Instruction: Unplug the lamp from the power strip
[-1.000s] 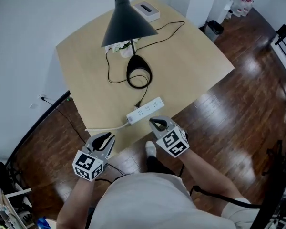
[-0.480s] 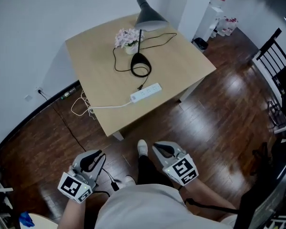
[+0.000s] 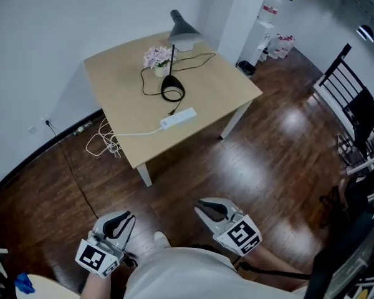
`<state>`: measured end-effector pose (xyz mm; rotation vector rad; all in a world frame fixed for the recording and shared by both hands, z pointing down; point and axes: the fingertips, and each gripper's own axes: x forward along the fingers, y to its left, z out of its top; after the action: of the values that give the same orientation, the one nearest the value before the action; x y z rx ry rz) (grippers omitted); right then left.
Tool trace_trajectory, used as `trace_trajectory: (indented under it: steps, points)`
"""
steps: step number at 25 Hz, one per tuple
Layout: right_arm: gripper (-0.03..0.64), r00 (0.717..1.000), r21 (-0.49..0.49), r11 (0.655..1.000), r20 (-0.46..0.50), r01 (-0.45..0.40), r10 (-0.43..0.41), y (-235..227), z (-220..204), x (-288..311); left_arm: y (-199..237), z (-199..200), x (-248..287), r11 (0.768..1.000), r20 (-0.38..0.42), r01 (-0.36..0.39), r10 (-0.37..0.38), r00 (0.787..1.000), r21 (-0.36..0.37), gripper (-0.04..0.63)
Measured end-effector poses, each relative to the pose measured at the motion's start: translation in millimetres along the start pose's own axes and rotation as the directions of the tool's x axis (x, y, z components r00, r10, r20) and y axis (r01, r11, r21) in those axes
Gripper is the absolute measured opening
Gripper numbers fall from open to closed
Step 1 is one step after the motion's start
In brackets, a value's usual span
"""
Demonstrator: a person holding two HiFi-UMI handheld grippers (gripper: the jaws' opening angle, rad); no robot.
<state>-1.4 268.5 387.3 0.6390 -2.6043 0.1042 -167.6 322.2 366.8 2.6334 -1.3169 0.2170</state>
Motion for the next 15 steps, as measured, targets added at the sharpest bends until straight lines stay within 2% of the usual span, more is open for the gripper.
trace_trajectory:
  steps: [6,15]
  points:
    - [0.067,0.998,-0.010,1.000,0.058,-0.009,0.009,13,-2,-59,-59,13,-5,1.000,0.016,-0.004,0.003,1.000,0.027,0.055]
    - [0.074,0.998,-0.008,1.000,0.060,-0.019,0.019,28,-44,-145,-153,23,10,0.999,0.039,0.042,-0.043,0.998,0.016,0.056]
